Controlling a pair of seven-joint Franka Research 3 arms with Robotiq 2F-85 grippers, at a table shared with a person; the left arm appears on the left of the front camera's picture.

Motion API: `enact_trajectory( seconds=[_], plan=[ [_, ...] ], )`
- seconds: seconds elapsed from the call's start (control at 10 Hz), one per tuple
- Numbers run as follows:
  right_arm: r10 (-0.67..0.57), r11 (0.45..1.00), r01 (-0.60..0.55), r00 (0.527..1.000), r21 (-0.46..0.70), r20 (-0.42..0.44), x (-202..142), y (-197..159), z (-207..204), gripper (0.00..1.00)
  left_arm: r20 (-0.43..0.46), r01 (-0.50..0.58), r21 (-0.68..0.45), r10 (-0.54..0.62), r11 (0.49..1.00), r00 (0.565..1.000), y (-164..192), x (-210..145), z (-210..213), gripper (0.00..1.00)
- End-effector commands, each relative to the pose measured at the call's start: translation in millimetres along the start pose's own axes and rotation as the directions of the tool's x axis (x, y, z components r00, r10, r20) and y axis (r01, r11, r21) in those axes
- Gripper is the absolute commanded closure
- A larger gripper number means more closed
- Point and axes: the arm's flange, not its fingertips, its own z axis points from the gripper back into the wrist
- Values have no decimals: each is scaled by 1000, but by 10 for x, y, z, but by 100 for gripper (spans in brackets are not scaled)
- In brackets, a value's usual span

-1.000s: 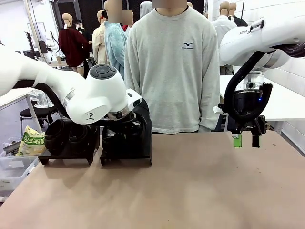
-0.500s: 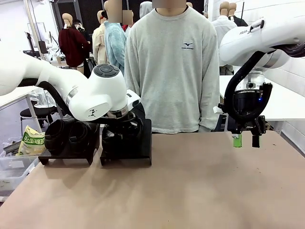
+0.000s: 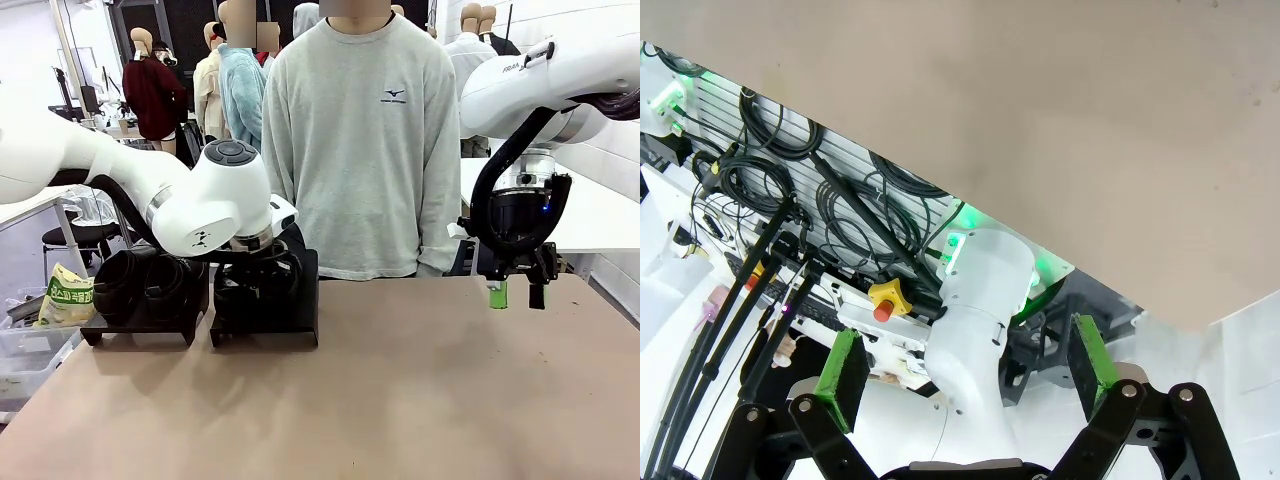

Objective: Organize the shoes by placing them on the stand.
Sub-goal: Place the Shoe from the middle of the table onto the Shoes Stand.

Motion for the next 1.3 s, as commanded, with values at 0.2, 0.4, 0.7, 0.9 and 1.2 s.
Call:
enact_trajectory(
  seconds=[0.2,0.4,0.7,0.9,1.2],
  plan=[
    [0,1000,0,1000,-2,0,1,-1,14,0,-18,-46,-27,45,999,999,-105,42,-48,100],
    [0,1000,0,1000,-2,0,1,-1,14,0,-43,-55,-14,54,998,998,-110,54,-60,100],
    [0,1000,0,1000,-2,0,1,-1,14,0,-22,-77,-3,77,997,997,-79,93,-53,63],
    [0,1000,0,1000,-2,0,1,-1,14,0,14,-81,16,81,997,997,-65,111,-27,23],
    [0,1000,0,1000,-2,0,1,-1,14,0,75,-68,-7,68,998,995,-55,66,218,0]
  ],
)
